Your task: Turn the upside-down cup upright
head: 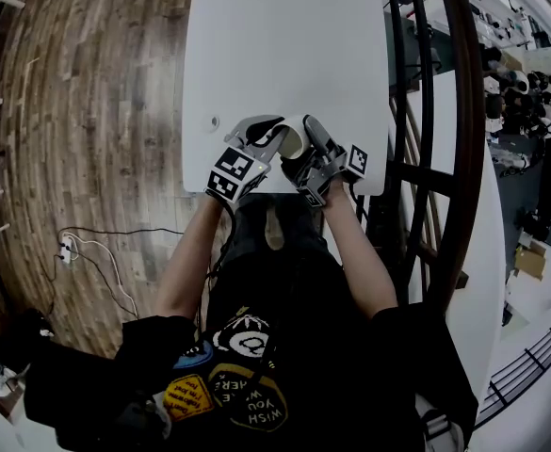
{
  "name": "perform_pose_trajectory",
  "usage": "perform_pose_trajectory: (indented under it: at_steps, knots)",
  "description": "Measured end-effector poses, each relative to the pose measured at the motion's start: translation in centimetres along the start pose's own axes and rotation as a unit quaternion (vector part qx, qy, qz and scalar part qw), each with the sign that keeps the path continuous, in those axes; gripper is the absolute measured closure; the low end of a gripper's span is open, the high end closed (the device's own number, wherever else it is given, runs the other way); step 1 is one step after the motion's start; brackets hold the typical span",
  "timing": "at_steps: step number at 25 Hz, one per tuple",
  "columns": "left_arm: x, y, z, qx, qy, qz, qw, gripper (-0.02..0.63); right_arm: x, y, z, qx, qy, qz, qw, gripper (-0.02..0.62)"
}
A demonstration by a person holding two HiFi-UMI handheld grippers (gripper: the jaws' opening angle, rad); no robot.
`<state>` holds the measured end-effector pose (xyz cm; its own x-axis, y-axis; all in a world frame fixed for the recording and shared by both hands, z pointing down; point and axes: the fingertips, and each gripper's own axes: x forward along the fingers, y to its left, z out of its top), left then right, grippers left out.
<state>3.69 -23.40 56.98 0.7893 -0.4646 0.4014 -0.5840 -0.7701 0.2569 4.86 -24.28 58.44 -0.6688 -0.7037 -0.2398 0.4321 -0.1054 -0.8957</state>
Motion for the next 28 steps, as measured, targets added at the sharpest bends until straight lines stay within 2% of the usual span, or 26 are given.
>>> perform_pose_trajectory:
  at_steps: [5,11,15,18,20,22,24,27,28]
  knots:
    - [-0.5,-0.2,0.3,-0.003,-0.004,-0.003,1.0000,0.552,-0.2,1.2,0.4,-0.084,-0.002,-0.013,0.996,0.150]
    - [-0.7,0.1,-0.9,-0.043,0.000,0.007,0.9991,0.551,-1.0,1.5,1.6,-0.171,-0.004,-0.045,0.984,0.150]
    - [-1.6,0.8,-1.2,-0.087,-0.010,0.017,0.9960,0.552,-1.4,2.2,2.5,-0.213,-0.022,-0.051,0.975,0.151]
    - [-2.5,1.3,-0.9,-0.153,-0.023,0.004,0.9879,0.552,-1.8,2.9,2.9,-0.262,-0.023,-0.065,0.963,0.152]
    - [-2.8,1.6,-0.4,-0.217,-0.032,-0.013,0.9756,0.552,-1.6,3.2,3.0,-0.303,-0.014,-0.078,0.950,0.152]
    - [-2.7,1.6,0.0,-0.285,-0.038,-0.040,0.9571,0.554,-1.2,3.8,2.8,-0.351,0.001,-0.089,0.932,0.152]
    - [-2.3,1.0,0.3,-0.357,-0.045,-0.082,0.9295,0.554,-0.9,4.1,2.4,-0.399,0.019,-0.103,0.911,0.152]
    - [-1.9,0.2,0.6,-0.453,-0.065,-0.136,0.8785,0.554,-0.4,4.2,1.9,-0.448,0.038,-0.125,0.884,0.152]
    - [-1.9,0.0,0.5,-0.476,-0.067,-0.146,0.8648,0.554,-0.3,4.3,1.8,-0.461,0.041,-0.132,0.877,0.152]
